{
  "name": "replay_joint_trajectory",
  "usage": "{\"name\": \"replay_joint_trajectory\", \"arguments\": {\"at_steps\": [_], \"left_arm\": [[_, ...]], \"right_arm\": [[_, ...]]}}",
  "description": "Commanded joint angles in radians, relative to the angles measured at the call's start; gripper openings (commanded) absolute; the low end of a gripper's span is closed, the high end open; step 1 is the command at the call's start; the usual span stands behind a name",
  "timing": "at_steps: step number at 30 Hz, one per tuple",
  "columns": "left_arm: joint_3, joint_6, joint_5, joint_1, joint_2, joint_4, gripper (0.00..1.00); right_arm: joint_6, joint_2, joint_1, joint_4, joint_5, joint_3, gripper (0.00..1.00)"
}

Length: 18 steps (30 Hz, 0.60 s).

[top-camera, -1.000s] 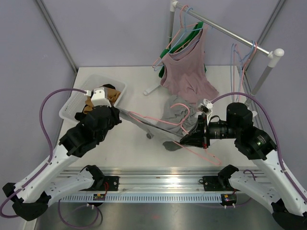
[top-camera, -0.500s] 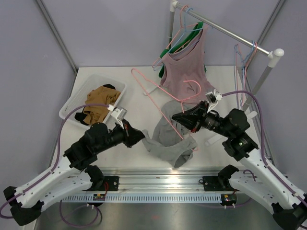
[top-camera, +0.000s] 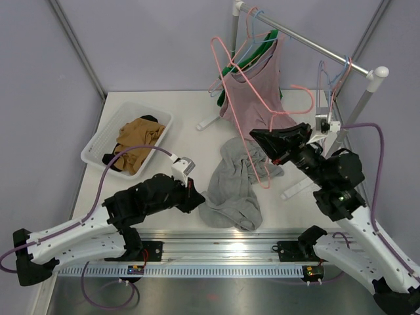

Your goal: Remove the tank top from the hanger

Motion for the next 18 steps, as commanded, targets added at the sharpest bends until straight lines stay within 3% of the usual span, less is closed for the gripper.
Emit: {"name": "replay_joint_trajectory", "arguments": {"at_steps": [1,2,3,5,7,9,14,18], "left_arm": [[0.103,0.001,-0.164,-0.007,0.019,-0.091,0.11],[0.120,0.004,-0.182,-0.008,0.021,-0.131,0.14],[0.131,0.007,-0.208,-0.008,0.018,-0.149,0.21],[0.168,-0.001,-0.242,-0.008,-0.010,-0.204,0.51],[0.209,-0.004,-0.299,-0.008,-0.036,-0.248,0.69],[0.246,-0.007,-0.371,-0.008,-0.070,-0.333,0.98],[0.367,-0.006,-0.468,-0.008,-0.126,-0.525,0.99],[0.353,0.031,-0.504,-0.008,-0.223,-0.559,0.99]], "right_arm": [[-0.087,-0.021,0.007,-0.417,0.144,0.265,0.00],[-0.099,-0.011,0.006,-0.664,0.172,0.316,0.00],[-0.108,0.002,0.007,-0.767,0.228,0.358,0.00],[-0.081,0.008,0.007,-1.010,0.322,0.438,0.00],[-0.052,-0.010,0.007,-1.099,0.431,0.455,0.00],[-0.033,-0.030,0.007,-1.180,0.543,0.459,0.00],[-0.032,0.054,0.007,-1.295,0.724,0.579,0.00],[-0.075,0.202,0.007,-1.331,0.830,0.700,0.00]]}}
